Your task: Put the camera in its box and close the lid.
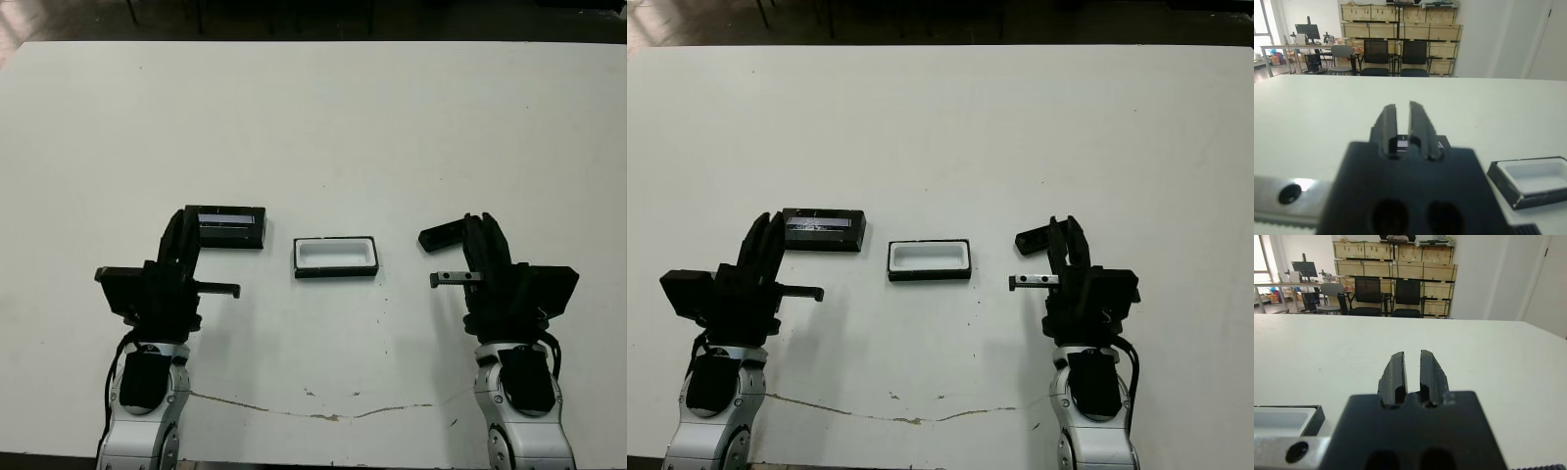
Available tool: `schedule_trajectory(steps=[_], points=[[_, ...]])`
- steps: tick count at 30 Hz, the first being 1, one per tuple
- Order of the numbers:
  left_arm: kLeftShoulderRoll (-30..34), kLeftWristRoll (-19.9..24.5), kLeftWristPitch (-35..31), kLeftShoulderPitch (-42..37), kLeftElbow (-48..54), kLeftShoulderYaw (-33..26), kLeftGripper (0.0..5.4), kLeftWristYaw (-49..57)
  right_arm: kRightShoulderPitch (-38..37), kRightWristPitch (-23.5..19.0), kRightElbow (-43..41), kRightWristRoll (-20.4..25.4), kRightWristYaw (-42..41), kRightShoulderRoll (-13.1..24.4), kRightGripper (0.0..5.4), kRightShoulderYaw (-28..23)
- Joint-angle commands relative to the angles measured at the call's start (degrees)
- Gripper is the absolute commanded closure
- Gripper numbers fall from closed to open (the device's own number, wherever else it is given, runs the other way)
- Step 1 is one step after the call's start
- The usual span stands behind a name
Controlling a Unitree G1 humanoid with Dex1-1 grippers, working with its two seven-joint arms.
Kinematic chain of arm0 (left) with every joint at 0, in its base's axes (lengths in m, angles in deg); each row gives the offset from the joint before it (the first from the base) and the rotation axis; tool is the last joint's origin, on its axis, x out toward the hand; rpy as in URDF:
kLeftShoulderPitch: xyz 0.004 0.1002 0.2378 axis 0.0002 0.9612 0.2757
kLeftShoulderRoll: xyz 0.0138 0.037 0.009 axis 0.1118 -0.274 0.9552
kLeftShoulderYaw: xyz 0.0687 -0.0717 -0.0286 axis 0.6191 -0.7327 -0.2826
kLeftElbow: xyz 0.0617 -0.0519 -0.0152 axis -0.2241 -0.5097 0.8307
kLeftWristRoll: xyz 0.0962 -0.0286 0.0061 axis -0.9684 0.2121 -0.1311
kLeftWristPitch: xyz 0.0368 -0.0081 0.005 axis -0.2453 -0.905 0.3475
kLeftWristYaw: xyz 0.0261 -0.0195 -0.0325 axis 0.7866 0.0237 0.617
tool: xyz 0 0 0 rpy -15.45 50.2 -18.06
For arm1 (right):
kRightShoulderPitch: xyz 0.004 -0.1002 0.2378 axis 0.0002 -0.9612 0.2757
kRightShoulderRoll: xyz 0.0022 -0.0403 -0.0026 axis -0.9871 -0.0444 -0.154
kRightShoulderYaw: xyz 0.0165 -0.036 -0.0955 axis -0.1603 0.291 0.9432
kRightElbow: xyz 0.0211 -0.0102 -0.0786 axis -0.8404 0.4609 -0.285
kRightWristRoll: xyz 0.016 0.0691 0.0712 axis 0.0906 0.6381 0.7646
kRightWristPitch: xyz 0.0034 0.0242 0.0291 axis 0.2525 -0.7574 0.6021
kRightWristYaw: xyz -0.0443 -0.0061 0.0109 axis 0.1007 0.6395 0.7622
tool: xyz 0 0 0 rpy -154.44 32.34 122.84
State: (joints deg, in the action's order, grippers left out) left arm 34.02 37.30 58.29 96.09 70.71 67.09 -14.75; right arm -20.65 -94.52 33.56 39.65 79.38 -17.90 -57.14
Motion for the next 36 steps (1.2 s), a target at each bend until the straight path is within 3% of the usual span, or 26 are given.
schedule_trajectory(steps=[1,9,14,20,25,30,36], points=[[0.4,-0.2,-0.9,0.7,0.0,0.2,5.4,0.0,0.3,-2.1,-0.1,-0.5,0.6,-0.1,5.39,-0.2],[0.1,-0.4,-1.7,-0.8,-0.7,0.1,5.4,0.5,2.6,-2.6,2.0,0.4,-0.2,0.3,5.39,-0.6],[-0.1,0.0,-1.1,-0.4,-0.4,0.4,5.4,0.6,4.0,-2.2,1.1,2.3,-2.9,3.0,5.39,-2.8],[0.1,0.2,-1.5,-0.3,1.0,0.4,5.4,0.3,13.8,-6.5,0.4,4.9,-11.5,14.2,5.39,-8.2],[1.8,0.1,-2.2,-1.4,1.5,-0.6,5.4,-0.9,26.1,-12.1,8.2,8.1,-17.9,22.8,5.39,-10.9],[3.3,1.5,-4.7,-3.1,2.6,-2.1,5.4,-2.3,36.5,-7.0,24.9,5.8,-26.7,31.7,5.39,-8.1],[4.2,1.8,-6.3,-4.9,3.0,-2.7,5.4,-3.0,47.0,-2.3,42.9,2.2,-35.6,36.4,5.39,-1.9]])
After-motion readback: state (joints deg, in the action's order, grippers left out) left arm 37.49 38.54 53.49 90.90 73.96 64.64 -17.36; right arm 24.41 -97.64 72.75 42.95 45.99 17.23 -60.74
